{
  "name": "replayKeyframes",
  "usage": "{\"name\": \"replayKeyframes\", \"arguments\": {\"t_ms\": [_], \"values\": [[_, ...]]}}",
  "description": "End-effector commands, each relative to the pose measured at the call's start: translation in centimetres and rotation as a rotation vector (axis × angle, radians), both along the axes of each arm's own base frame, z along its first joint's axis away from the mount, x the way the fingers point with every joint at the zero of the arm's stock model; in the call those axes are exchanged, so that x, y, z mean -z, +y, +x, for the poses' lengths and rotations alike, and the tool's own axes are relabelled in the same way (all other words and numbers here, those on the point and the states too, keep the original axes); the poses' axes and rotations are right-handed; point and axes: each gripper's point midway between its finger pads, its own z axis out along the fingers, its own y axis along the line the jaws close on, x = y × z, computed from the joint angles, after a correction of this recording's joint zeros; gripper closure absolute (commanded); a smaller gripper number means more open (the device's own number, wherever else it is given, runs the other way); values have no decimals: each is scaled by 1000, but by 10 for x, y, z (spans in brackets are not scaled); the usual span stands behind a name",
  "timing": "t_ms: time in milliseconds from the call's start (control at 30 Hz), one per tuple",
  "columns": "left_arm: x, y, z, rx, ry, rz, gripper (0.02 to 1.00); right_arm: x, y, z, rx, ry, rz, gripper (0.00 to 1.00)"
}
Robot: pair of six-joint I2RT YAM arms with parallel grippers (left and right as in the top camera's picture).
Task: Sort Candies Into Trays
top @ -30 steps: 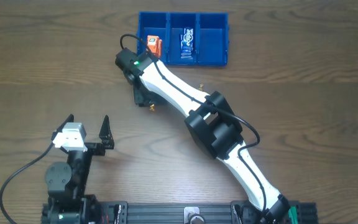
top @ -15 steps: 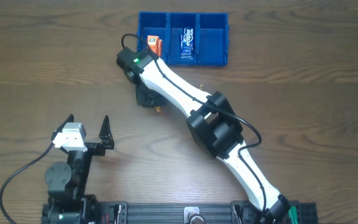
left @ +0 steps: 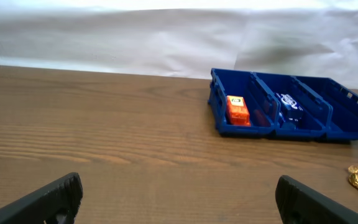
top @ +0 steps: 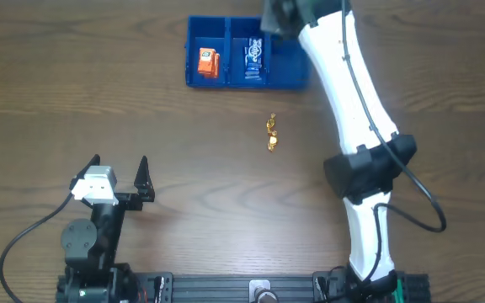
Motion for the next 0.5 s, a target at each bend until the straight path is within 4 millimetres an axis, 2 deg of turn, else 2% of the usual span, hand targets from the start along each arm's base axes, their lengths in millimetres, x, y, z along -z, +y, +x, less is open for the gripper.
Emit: {"name": "replayKeyframes", "arguments": {"t_ms": [33,233,333,500], "values": [[16,-2,-1,15,46,-6,20,50,-16,36,-21,18,-108,965],[16,-2,-1,15,47,-6,20,98,-17,67,-20,14,-118,965],[16,-2,-1,15,47,-6,20,114,-16,75,-16,14,-117,965],[16,-2,-1,15,47,-6,20,119,-21,78,-7,15,-118,941]]}}
